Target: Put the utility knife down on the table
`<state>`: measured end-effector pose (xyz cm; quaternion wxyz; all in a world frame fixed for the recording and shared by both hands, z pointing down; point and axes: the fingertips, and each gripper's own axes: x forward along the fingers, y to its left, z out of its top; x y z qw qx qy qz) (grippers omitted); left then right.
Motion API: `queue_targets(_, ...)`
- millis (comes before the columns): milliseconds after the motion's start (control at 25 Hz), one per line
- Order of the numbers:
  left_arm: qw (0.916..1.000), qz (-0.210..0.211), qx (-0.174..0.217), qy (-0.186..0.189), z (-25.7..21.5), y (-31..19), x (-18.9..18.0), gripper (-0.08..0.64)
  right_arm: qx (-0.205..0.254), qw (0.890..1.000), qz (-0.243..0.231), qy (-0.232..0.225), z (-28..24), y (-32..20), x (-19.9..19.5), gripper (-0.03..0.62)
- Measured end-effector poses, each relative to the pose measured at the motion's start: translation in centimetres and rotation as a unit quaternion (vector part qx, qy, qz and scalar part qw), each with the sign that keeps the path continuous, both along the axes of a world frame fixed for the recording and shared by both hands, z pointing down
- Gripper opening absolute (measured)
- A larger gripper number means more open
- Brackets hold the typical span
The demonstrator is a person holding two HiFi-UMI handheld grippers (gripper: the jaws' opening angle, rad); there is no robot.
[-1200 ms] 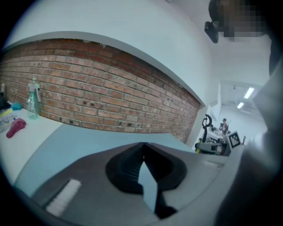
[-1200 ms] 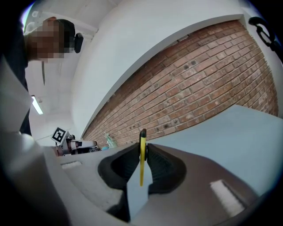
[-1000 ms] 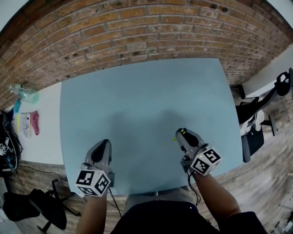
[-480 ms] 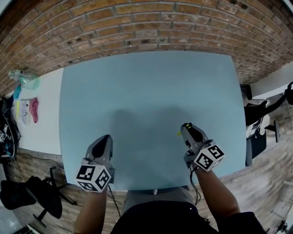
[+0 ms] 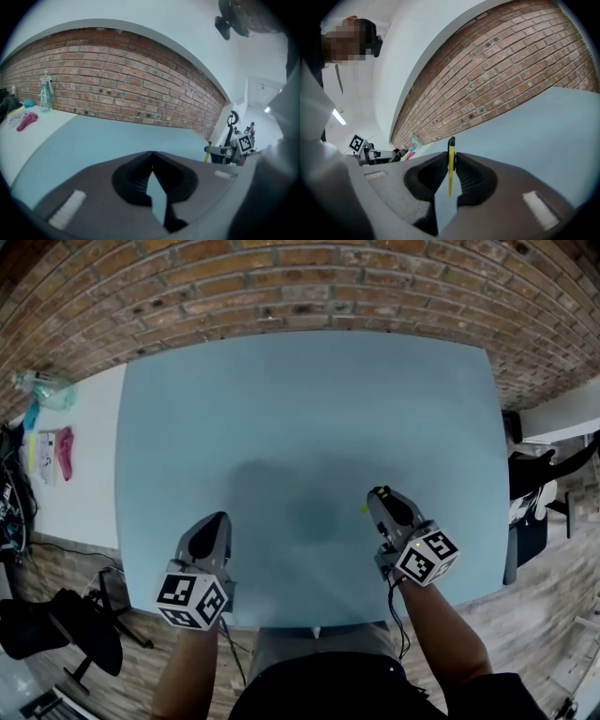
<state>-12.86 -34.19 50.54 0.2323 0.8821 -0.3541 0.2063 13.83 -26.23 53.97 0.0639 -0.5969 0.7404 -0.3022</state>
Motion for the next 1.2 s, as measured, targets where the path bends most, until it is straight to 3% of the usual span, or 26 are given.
queue_targets(1200,0.9996,0.014,-0.018,-0.014,2.7,-0.2,3.9,0.003,-0.071,0.997,-0.041,-0.001,6.0,-2.5,0.4,0.057)
